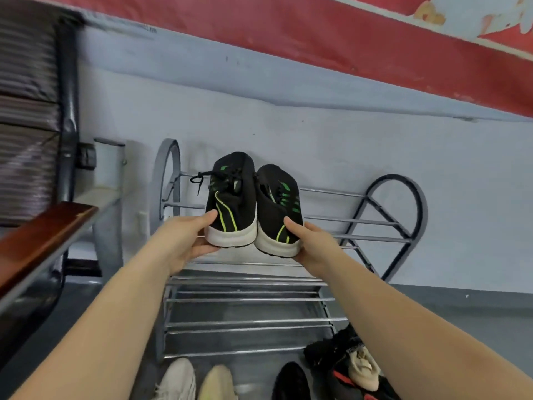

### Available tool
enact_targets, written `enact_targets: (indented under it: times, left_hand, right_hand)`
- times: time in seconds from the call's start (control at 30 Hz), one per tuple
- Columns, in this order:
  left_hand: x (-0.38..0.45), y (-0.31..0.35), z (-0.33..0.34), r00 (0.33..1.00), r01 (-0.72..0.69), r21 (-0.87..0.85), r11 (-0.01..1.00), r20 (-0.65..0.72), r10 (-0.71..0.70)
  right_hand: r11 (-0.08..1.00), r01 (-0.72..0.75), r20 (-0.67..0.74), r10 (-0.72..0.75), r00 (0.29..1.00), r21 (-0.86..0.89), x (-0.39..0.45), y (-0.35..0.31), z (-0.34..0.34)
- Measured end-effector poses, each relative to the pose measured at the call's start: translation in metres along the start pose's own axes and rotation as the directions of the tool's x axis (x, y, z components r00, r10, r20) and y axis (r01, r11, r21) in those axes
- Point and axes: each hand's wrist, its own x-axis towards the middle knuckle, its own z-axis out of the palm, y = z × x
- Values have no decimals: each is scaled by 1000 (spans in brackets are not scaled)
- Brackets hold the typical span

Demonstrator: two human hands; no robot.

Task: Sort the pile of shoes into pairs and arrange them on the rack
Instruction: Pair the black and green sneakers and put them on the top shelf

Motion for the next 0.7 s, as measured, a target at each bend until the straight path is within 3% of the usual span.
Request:
enact_targets:
  times: [0.2, 0.7]
  left_hand:
    - [18, 11, -19, 997, -55, 68, 996, -58, 59]
    - [37, 14, -7, 984, -98, 78, 992, -140, 108]
  right_hand:
    - [1000, -14, 38, 14, 999, -21, 28, -7, 30]
    - [984, -34, -26, 30, 999, -173, 40, -28, 34]
